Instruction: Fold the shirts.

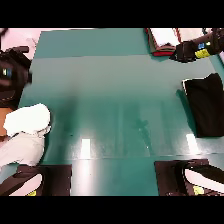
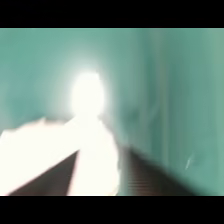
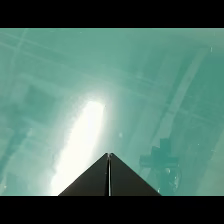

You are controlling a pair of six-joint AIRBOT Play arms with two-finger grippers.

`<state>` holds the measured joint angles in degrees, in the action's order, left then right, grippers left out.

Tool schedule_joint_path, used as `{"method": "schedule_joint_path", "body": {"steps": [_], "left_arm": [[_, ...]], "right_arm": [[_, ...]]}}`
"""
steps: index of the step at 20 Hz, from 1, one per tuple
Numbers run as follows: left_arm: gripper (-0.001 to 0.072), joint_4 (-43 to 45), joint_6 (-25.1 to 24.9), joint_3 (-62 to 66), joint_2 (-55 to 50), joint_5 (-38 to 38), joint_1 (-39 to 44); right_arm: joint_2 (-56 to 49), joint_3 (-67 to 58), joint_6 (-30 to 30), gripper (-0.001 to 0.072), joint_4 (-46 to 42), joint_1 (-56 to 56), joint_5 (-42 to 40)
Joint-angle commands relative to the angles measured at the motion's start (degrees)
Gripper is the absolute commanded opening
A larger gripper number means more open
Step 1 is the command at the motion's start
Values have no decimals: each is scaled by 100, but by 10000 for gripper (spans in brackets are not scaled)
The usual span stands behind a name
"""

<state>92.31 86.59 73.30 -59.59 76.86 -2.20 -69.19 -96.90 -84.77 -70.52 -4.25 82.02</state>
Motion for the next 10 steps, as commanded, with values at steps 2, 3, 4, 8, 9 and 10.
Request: {"method": "schedule_joint_path", "body": {"steps": [2, 3, 4, 8, 9, 10], "left_arm": [[679, 269, 103, -2234, 232, -925, -1134], [679, 271, 114, -2559, 232, -1283, -1222], [679, 273, 177, -2767, 229, -1519, -1248], [498, 308, 203, -2951, 199, -1799, -1248], [476, 308, 205, -2951, 199, -1788, -1248], [475, 308, 210, -2951, 199, -1790, -1248]], "right_arm": [[-4, -2, -4, 17, 4, -7, 7], [-4, 0, -4, 17, 4, -7, 7], [-4, -2, -4, 17, 4, -7, 9], [-4, -2, -2, 17, 4, -7, 2], [-4, -2, -2, 17, 4, -7, 2], [-4, -2, -2, 17, 4, -7, 4]]}}
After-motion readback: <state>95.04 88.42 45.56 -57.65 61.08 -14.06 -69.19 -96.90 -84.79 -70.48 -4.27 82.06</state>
